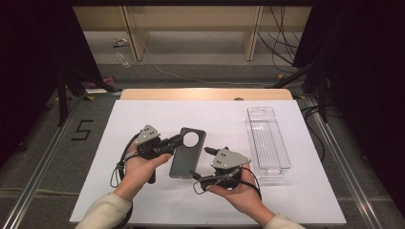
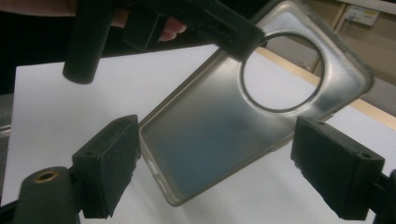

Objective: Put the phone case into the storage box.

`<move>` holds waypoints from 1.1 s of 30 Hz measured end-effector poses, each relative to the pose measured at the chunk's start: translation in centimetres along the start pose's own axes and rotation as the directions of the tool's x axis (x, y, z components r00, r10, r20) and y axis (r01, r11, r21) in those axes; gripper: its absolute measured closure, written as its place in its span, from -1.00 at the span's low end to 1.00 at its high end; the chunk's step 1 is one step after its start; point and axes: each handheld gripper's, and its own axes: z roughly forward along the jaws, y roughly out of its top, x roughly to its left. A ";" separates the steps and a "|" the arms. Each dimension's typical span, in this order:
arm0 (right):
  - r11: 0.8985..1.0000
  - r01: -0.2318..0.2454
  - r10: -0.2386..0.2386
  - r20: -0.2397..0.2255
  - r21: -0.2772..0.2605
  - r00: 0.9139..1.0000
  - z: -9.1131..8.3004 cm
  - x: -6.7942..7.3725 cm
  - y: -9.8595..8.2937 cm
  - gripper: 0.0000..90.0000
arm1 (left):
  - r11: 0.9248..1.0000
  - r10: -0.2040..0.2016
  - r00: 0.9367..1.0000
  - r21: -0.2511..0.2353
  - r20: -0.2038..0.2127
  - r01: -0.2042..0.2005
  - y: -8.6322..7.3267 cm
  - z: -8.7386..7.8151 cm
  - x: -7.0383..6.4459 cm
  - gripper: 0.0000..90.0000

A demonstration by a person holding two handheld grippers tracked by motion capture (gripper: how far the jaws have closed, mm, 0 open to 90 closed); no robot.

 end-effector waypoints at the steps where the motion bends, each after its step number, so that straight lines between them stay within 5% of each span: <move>1: 1.000 -0.005 0.005 0.006 -0.005 1.000 -0.1 -0.1 0.0 -0.62 | 1.000 0.001 1.000 -0.001 0.002 -0.001 0.0 0.0 0.0 0.81; 33: 0.984 -0.145 0.157 0.109 -0.105 0.982 -1.2 -3.0 1.0 -0.59 | 0.997 0.017 1.000 -0.075 0.013 -0.016 -0.4 -0.1 -1.0 0.81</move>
